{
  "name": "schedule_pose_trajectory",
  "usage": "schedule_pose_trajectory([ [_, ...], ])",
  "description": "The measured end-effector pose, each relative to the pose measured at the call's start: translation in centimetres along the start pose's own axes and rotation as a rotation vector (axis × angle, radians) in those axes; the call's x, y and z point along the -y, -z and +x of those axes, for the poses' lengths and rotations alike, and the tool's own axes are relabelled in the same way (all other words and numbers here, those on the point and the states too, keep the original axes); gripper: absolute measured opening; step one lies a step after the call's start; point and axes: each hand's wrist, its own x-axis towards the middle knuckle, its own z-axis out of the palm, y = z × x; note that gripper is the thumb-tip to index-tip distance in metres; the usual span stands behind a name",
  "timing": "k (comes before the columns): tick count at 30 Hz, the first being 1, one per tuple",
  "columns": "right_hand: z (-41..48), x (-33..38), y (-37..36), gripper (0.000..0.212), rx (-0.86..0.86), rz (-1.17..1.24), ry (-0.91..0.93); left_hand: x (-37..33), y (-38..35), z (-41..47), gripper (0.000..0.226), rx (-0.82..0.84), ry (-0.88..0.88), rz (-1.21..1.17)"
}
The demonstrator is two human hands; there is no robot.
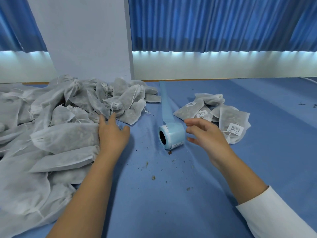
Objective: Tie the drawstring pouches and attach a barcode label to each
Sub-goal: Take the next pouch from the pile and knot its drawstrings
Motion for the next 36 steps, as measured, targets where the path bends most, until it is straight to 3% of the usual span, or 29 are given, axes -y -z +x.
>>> schedule_pose_trajectory([
  [4, 0.1, -0.1, 0.1, 0.022, 0.010, -0.027, -0.004, 0.4, -0.1, 0.4, 0.041, -0.037, -0.026, -0.043],
  [10, 0.3, -0.5, 0.1, 0.023, 0.023, -0.056, -0.006, 0.5, 0.1, 1.0, 0.061, -0.033, 0.035, -0.182],
  [18, 0.3, -0.6, -0.1, 0.022, 0.027, -0.070, -0.025, 1.3, 0.0, 1.9, 0.050, -0.036, 0.065, -0.279],
  [22, 0.3, -0.5, 0.0, 0.023, 0.034, -0.078, -0.016, 1.3, -0.1, 2.0, 0.052, -0.118, 0.097, -0.260],
  [28, 0.3, -0.6, -0.1, 0.023, 0.035, -0.081, -0.022, 1.3, 0.2, 2.3, 0.068, -0.118, 0.125, -0.278],
  [36, 0.2, -0.4, -0.1, 0.021, 0.031, -0.085, -0.024, -0.6, 1.8, 1.0, 0.026, -0.405, 0.037, -0.606],
])
